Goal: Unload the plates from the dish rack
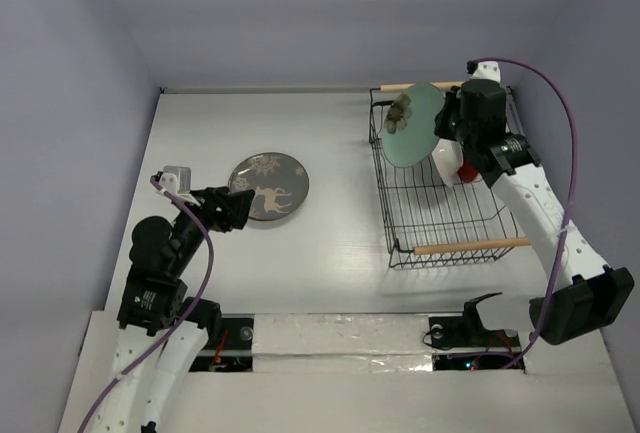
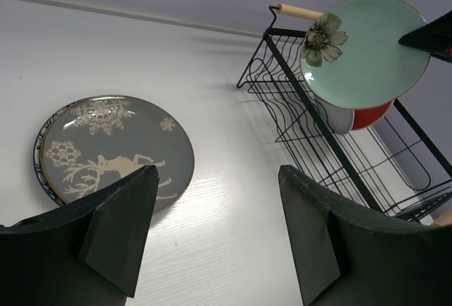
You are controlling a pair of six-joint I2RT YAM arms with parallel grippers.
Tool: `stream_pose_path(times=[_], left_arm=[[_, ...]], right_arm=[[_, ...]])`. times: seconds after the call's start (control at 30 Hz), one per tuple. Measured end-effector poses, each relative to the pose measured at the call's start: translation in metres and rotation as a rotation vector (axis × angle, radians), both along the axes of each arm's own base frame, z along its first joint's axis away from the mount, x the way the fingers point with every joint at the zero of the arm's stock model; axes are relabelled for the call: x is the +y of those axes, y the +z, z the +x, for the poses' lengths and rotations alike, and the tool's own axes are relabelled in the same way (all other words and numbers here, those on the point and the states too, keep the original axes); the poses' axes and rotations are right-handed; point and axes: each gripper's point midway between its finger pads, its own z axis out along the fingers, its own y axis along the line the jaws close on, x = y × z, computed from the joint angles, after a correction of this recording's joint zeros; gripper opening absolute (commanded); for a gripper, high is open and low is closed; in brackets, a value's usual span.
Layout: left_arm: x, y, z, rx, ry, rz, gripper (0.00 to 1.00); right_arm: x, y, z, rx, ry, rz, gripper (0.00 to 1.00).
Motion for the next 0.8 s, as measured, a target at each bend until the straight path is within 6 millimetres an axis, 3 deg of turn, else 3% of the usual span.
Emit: stream_pose_path(times=[0.3, 0.47, 0.6, 0.8], left_arm=[[0.0, 0.0, 0.0, 0.0, 0.0, 0.0, 0.66], [0.0, 0.0, 0.0, 0.0, 0.0, 0.0, 0.66], [0.0, 0.0, 0.0, 0.0, 0.002, 0.0, 0.66], [0.001, 0.0, 0.0, 0.0, 0.004, 0.0, 0.65]], right_arm=[[0.064, 0.041, -0.011, -0.124, 0.181, 0.195, 0.0], [0.128, 0.051, -0.018, -0.157, 0.311, 0.29, 0.0], [0.194, 0.027, -0.014, -0.111, 0.41, 0.364, 0.0], [0.271, -0.047, -0.006, 0.047, 0.483, 0.456, 0.0]])
